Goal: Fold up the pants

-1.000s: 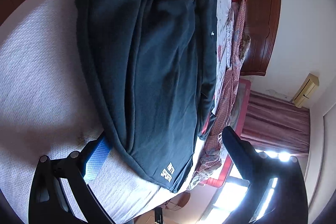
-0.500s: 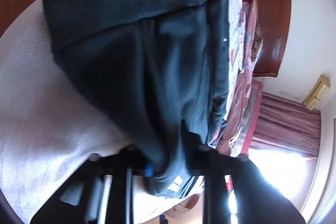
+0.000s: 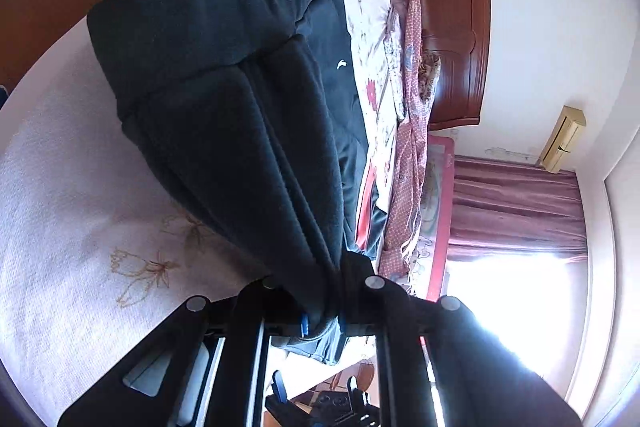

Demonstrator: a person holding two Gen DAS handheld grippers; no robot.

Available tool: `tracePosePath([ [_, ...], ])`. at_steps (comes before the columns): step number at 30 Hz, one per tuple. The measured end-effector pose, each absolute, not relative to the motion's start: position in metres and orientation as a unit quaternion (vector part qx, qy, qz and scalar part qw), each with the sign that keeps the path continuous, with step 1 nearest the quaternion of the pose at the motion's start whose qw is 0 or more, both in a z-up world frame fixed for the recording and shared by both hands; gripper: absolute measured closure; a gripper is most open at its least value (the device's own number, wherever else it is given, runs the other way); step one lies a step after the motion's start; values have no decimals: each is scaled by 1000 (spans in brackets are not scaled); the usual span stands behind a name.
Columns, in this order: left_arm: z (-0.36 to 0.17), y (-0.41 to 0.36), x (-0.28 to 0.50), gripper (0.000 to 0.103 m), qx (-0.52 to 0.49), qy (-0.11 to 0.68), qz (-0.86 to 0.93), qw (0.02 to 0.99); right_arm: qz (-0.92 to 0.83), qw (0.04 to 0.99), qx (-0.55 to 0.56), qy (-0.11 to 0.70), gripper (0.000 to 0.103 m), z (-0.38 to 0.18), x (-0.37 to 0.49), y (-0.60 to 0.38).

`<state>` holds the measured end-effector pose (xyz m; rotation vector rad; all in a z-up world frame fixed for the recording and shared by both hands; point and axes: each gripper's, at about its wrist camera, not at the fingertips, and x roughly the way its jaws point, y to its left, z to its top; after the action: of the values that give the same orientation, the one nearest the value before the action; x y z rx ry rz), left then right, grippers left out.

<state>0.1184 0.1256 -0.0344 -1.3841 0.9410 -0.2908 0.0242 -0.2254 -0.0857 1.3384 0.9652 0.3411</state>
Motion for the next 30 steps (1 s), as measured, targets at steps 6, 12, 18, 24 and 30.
tracePosePath([
  [6, -26, 124, 121, 95, -617, 412, -133, 657, 143, 644, 618, 428, 22, -90, 47, -201],
  [12, -29, 127, 124, 95, -617, 407, -135, 660, 111, 629, 628, 445, 56, -97, 63, -180],
  [18, -41, 136, 86, 95, -608, 395, -123, 677, 143, 696, 563, 422, 98, -75, 57, -174],
  [24, -27, 143, 43, 95, -585, 375, -119, 709, 198, 710, 520, 432, 98, -39, 27, -180],
  [30, -10, 156, -15, 103, -548, 370, -105, 743, 224, 698, 502, 460, 98, -41, -12, -184],
])
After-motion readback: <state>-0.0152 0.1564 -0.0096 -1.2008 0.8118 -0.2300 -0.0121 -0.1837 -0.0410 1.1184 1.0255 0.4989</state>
